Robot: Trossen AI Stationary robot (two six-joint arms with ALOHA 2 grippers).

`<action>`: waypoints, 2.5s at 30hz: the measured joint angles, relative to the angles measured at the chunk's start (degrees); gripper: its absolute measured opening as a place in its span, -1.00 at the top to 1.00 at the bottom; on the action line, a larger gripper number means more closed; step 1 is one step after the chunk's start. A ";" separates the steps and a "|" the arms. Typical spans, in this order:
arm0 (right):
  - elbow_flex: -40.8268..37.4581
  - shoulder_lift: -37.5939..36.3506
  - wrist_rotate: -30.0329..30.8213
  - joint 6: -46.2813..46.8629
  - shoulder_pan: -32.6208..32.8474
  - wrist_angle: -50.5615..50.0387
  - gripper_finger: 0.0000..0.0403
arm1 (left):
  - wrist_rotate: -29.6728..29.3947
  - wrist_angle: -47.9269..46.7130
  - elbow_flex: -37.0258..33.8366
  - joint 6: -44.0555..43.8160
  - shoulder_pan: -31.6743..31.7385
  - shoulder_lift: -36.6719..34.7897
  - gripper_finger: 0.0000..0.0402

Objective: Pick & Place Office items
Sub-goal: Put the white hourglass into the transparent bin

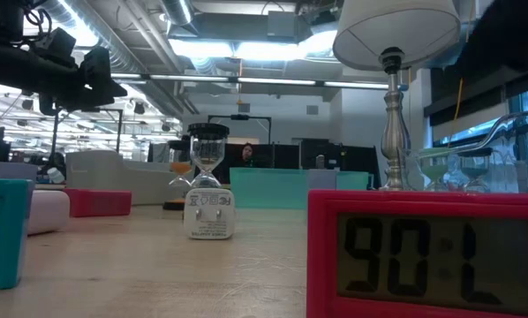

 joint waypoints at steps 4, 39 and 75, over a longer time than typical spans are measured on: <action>0.02 0.00 -6.31 1.60 -3.15 0.99 -0.38 | 0.00 0.00 0.00 0.00 0.00 0.00 0.05; 5.90 13.27 -54.69 66.94 -4.23 -6.05 -0.38 | 9.52 -3.63 0.02 -4.02 -0.17 0.00 0.05; 9.46 23.80 -47.09 63.52 -0.54 -11.10 0.04 | 12.02 -3.37 0.02 -4.52 -0.17 0.00 0.05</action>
